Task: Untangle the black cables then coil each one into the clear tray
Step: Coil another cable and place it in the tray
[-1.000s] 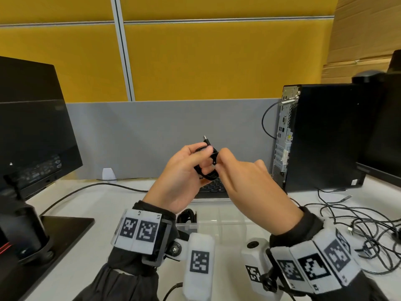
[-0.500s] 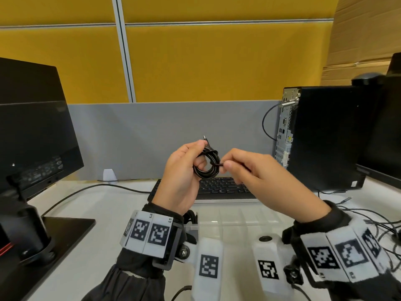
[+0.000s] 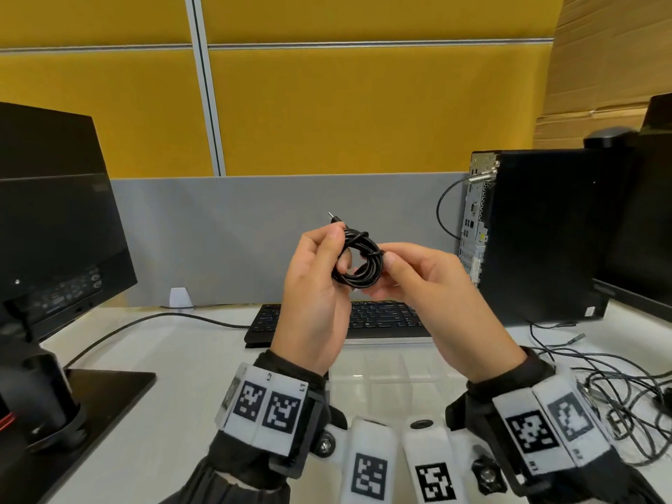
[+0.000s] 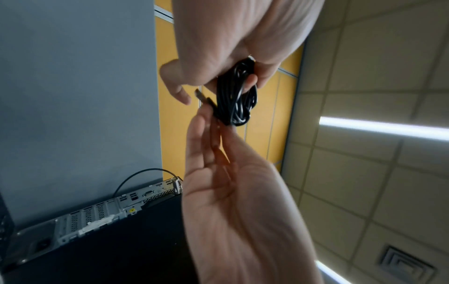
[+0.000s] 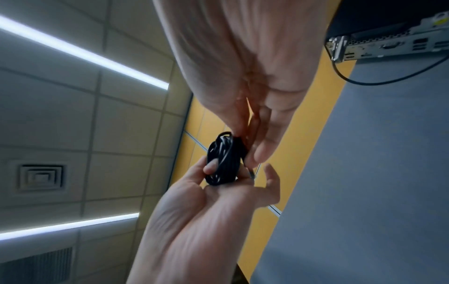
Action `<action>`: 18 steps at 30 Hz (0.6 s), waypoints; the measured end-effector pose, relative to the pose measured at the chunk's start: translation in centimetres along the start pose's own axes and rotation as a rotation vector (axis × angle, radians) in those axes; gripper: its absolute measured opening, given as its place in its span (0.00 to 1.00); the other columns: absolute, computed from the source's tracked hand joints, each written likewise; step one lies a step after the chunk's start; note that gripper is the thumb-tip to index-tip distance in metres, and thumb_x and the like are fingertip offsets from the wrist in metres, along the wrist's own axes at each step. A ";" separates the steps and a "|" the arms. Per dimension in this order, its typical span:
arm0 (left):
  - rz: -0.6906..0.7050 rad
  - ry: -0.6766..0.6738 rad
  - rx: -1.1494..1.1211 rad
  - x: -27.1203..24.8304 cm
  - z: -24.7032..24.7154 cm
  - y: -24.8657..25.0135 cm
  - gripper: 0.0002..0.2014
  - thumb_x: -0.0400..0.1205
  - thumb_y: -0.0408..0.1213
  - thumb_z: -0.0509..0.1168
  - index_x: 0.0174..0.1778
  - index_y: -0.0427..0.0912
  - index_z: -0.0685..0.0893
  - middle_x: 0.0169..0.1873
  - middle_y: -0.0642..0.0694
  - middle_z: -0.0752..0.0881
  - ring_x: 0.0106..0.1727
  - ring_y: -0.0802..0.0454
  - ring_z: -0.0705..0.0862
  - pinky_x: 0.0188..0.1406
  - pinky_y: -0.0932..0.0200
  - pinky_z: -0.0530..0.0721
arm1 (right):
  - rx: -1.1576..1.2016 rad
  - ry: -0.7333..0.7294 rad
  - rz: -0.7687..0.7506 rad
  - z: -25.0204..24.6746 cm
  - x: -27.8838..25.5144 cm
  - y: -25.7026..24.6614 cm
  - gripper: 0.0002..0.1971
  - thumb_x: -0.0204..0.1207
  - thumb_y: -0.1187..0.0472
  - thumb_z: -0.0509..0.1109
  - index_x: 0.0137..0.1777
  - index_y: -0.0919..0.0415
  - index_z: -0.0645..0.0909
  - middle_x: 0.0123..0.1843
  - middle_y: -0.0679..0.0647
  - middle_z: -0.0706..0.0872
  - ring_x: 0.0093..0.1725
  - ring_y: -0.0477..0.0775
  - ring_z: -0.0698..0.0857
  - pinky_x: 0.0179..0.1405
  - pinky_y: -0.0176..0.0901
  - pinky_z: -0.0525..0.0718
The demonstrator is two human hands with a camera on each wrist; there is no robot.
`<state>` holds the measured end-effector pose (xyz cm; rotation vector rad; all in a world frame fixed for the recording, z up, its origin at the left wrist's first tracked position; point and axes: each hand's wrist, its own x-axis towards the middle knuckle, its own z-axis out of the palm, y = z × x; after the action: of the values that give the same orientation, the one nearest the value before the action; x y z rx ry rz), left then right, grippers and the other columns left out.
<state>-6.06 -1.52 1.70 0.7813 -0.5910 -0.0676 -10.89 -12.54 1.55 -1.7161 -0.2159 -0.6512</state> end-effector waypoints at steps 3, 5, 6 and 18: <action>0.044 -0.015 0.080 -0.3 0.1 -0.3 0.07 0.85 0.36 0.55 0.43 0.41 0.74 0.26 0.51 0.70 0.34 0.56 0.72 0.46 0.56 0.73 | 0.176 -0.062 0.054 0.1 -0.4 -0.4 0.14 0.84 0.64 0.58 0.58 0.67 0.85 0.52 0.60 0.90 0.52 0.55 0.88 0.52 0.43 0.87; 0.043 -0.019 0.113 -0.2 0.0 -0.6 0.07 0.85 0.36 0.54 0.43 0.41 0.74 0.28 0.50 0.71 0.35 0.57 0.73 0.44 0.58 0.75 | 0.219 -0.079 0.059 0.2 -0.5 -0.4 0.16 0.81 0.57 0.62 0.57 0.67 0.85 0.52 0.60 0.90 0.55 0.56 0.88 0.56 0.46 0.87; 0.034 -0.025 0.129 -0.2 -0.1 -0.6 0.07 0.85 0.36 0.54 0.44 0.41 0.74 0.29 0.49 0.72 0.36 0.57 0.74 0.45 0.57 0.76 | 0.217 -0.052 0.052 0.3 -0.5 -0.2 0.15 0.79 0.57 0.64 0.57 0.67 0.85 0.52 0.60 0.90 0.55 0.56 0.88 0.56 0.47 0.86; -0.135 -0.084 0.333 0.9 -2.5 -1.0 0.06 0.81 0.32 0.63 0.51 0.34 0.79 0.41 0.40 0.89 0.42 0.53 0.89 0.45 0.58 0.89 | -0.158 0.028 -0.011 -1.0 0.8 1.0 0.08 0.79 0.62 0.67 0.53 0.60 0.86 0.46 0.54 0.90 0.46 0.46 0.89 0.41 0.34 0.86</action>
<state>-3.88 -0.91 0.03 1.1461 -0.6370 -0.1280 -10.07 -13.90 1.25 -1.8568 -0.1571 -0.7157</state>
